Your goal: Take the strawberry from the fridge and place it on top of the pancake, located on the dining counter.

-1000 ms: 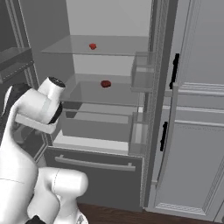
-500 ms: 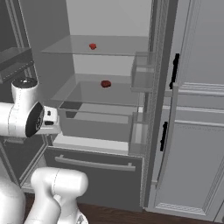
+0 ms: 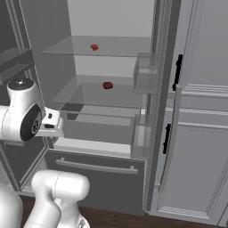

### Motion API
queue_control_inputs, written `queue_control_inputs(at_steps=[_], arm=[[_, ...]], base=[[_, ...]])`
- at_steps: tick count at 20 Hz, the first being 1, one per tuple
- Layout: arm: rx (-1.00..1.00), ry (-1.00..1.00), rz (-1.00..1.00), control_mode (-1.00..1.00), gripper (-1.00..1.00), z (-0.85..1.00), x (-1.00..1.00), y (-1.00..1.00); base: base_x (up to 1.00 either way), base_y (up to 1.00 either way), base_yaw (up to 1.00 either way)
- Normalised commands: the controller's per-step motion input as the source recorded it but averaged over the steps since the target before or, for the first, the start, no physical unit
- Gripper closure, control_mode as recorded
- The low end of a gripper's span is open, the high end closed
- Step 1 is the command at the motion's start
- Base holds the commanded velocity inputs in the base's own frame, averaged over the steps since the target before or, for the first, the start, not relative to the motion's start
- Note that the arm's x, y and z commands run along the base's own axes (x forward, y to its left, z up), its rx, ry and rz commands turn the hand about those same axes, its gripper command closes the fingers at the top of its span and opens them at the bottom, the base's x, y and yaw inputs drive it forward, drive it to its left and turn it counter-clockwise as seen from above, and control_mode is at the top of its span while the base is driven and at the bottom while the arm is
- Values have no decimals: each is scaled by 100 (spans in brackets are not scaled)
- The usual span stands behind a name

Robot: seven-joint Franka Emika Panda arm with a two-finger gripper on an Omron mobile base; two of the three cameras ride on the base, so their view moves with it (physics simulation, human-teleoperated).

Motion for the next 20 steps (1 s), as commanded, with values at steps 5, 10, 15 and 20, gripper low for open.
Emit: queue_control_inputs(at_steps=[5,10,15,20], arm=[[1,1,0,100,-100,-3,5,-1],[0,0,0,100,-100,0,0,0],[0,0,0,100,-100,0,0,0],[0,0,0,100,-100,0,0,0]], base=[[8,0,0],[69,2,0],[80,10,0],[73,16,0]])
